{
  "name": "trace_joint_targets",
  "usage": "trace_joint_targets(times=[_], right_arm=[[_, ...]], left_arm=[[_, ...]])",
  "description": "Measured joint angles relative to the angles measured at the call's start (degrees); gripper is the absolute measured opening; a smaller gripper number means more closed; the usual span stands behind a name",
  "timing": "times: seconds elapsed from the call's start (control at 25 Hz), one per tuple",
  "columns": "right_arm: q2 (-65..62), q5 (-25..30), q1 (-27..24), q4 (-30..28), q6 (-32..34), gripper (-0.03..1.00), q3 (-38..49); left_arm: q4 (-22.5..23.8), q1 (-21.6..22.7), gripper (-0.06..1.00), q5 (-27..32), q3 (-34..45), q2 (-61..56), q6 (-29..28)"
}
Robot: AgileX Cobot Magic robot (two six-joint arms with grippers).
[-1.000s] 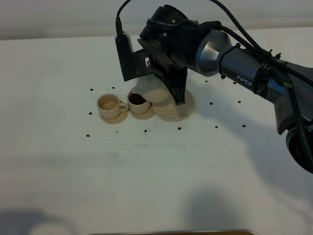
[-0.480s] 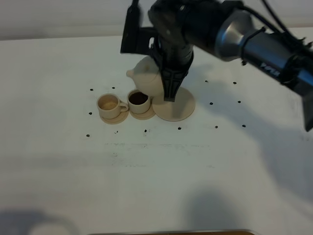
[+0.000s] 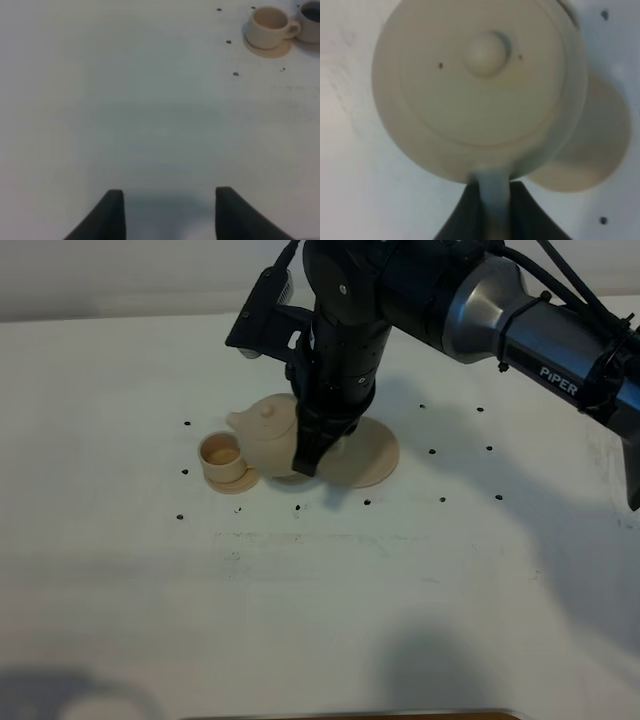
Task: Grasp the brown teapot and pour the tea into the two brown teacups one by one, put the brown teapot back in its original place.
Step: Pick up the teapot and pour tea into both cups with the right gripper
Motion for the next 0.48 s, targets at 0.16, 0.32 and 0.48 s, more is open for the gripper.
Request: trace_joint_targets(times=[0.16, 0.32, 0.48], right_arm=[[-0.1, -0.1, 0.0, 0.9, 1.5, 0.08, 1.2], [-1.9, -0.1, 0.0, 1.2, 1.6, 0.08, 6.2], [-4.2, 0.0, 0.0, 1.2, 2.2, 0.08, 10.8]], left_arm=[[0.0, 0.0, 0.48, 0.0, 0.0, 0.0, 0.0], [0.0, 0.0, 0.48, 0.0, 0.0, 0.0, 0.0], [0.0, 0.0, 0.48, 0.0, 0.0, 0.0, 0.0]])
